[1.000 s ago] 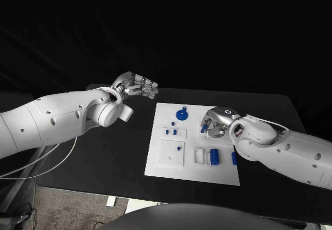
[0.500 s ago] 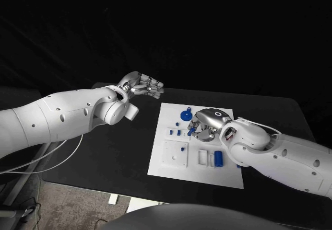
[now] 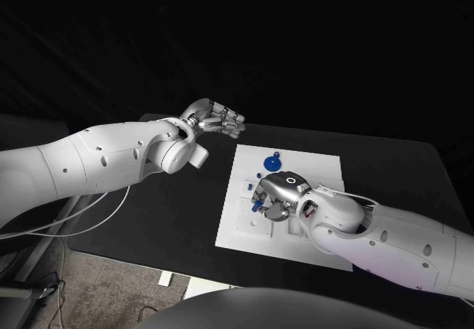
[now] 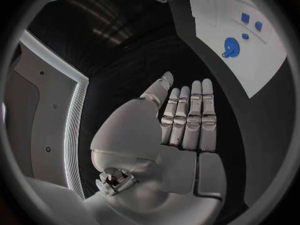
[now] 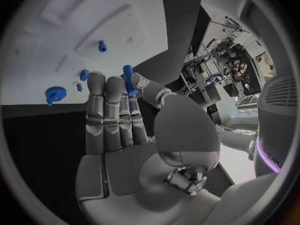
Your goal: Assemble the parts on the task board
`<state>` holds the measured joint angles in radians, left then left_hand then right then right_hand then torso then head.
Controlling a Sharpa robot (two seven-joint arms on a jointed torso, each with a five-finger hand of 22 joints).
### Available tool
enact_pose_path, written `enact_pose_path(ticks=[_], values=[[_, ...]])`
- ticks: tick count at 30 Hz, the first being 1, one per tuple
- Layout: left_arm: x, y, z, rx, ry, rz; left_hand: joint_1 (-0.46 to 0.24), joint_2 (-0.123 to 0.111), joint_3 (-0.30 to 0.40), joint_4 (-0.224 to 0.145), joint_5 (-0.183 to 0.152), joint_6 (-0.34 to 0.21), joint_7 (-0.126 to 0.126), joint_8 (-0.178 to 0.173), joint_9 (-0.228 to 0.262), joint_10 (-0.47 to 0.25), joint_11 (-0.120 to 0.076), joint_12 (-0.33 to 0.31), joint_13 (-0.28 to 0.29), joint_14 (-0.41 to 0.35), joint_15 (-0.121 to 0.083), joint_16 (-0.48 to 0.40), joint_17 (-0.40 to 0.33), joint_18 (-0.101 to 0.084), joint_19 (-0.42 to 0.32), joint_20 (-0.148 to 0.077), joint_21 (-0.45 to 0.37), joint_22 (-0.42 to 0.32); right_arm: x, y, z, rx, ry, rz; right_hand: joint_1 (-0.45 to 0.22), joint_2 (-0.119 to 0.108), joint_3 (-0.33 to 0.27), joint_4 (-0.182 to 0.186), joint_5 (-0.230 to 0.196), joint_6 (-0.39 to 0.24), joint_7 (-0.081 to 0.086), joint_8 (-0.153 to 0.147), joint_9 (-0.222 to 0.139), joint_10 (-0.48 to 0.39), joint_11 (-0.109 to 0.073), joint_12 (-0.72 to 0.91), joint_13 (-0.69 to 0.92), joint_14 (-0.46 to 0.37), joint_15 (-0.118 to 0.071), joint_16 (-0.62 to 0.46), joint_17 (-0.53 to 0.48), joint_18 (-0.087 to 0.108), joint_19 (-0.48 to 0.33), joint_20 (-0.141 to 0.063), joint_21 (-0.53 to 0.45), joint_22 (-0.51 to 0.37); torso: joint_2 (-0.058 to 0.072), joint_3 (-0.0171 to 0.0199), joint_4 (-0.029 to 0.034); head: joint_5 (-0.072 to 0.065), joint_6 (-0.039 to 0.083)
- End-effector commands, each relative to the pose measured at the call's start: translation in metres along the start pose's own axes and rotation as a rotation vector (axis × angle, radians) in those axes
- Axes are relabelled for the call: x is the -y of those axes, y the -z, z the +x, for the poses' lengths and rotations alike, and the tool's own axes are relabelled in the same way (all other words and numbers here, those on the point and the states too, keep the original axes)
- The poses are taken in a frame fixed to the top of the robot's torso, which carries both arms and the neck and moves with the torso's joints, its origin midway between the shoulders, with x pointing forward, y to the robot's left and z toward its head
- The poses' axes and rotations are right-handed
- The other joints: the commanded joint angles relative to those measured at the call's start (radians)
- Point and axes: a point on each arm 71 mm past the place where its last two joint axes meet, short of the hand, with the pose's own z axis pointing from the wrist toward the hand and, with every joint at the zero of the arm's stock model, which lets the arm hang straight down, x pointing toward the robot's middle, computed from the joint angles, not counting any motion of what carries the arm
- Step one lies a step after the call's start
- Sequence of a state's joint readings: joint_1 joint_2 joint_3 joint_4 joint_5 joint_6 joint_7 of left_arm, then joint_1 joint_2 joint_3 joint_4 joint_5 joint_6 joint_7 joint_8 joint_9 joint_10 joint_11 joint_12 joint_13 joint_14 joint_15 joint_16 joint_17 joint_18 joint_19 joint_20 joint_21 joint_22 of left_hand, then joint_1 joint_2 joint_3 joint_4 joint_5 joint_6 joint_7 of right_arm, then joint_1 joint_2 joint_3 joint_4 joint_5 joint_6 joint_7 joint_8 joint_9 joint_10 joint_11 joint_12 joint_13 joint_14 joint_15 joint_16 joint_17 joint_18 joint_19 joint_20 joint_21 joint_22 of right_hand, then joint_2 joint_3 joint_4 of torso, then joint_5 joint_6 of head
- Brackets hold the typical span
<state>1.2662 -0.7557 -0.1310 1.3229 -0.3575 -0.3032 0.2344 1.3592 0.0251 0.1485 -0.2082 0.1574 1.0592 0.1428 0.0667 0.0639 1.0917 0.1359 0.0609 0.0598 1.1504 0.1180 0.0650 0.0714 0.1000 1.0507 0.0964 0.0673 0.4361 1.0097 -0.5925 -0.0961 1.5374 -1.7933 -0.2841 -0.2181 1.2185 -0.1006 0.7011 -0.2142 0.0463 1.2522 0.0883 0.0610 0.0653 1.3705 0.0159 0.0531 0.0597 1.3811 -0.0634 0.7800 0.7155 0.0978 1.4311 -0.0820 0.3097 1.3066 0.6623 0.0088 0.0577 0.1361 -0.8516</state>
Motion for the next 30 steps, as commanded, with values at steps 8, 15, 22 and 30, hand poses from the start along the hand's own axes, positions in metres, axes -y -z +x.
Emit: enact_pose_path(ticks=[8,15,22,30], values=[[0.003,-0.002,0.005,-0.021,0.009,0.008,0.003,0.006,0.003,0.004,-0.003,0.001,-0.001,-0.003,0.0,0.001,0.001,-0.003,-0.001,0.001,0.0,-0.004,0.001,0.002,0.007,0.0,0.006,0.001,-0.011,-0.002,0.018,-0.033,0.058,-0.04,0.002,0.012,-0.003,-0.007,0.002,0.023,-0.013,0.004,0.004,0.009,0.003,0.007,0.0,0.008,0.0,-0.007,0.007,0.017,0.003,-0.006,0.002,0.005,0.001,0.0021,-0.0008,0.001,-0.009],[0.003,-0.003,0.006,-0.024,0.01,0.009,0.003,0.006,0.003,0.004,-0.003,0.001,-0.001,-0.003,0.0,0.001,0.001,-0.003,-0.001,0.001,0.0,-0.004,0.001,0.002,0.007,0.0,0.006,0.001,-0.013,-0.004,0.026,-0.048,0.063,-0.044,0.002,0.012,-0.003,-0.008,0.001,0.023,-0.013,0.004,0.004,0.009,0.003,0.007,0.0,0.008,0.0,-0.007,0.007,0.017,0.003,-0.006,0.002,0.005,0.001,0.0022,0.0007,0.0,-0.013],[0.003,-0.003,0.006,-0.027,0.011,0.009,0.003,0.006,0.003,0.004,-0.003,0.001,-0.001,-0.003,0.0,0.001,0.001,-0.003,-0.001,0.001,0.0,-0.004,0.001,0.002,0.007,0.0,0.006,0.001,-0.01,-0.005,0.032,-0.065,0.081,-0.032,0.002,0.012,-0.003,-0.01,0.002,0.024,-0.013,0.004,0.004,0.01,0.003,0.007,0.0,0.009,0.0,-0.008,0.01,0.017,0.004,-0.006,0.002,0.007,0.001,0.0008,0.0009,0.001,-0.017],[0.003,-0.002,0.006,-0.027,0.011,0.008,0.001,0.007,0.003,0.006,-0.003,0.0,-0.001,-0.004,0.0,0.001,0.001,-0.003,-0.001,0.001,-0.001,-0.004,0.001,0.002,0.006,0.0,0.005,0.008,-0.007,-0.005,0.036,-0.082,0.09,-0.023,0.002,0.012,-0.003,-0.01,0.002,0.024,-0.013,0.004,0.004,0.01,0.003,0.007,0.0,0.009,0.0,-0.008,0.01,0.017,0.004,-0.006,0.002,0.007,0.0,0.0011,0.0003,0.003,-0.021]])
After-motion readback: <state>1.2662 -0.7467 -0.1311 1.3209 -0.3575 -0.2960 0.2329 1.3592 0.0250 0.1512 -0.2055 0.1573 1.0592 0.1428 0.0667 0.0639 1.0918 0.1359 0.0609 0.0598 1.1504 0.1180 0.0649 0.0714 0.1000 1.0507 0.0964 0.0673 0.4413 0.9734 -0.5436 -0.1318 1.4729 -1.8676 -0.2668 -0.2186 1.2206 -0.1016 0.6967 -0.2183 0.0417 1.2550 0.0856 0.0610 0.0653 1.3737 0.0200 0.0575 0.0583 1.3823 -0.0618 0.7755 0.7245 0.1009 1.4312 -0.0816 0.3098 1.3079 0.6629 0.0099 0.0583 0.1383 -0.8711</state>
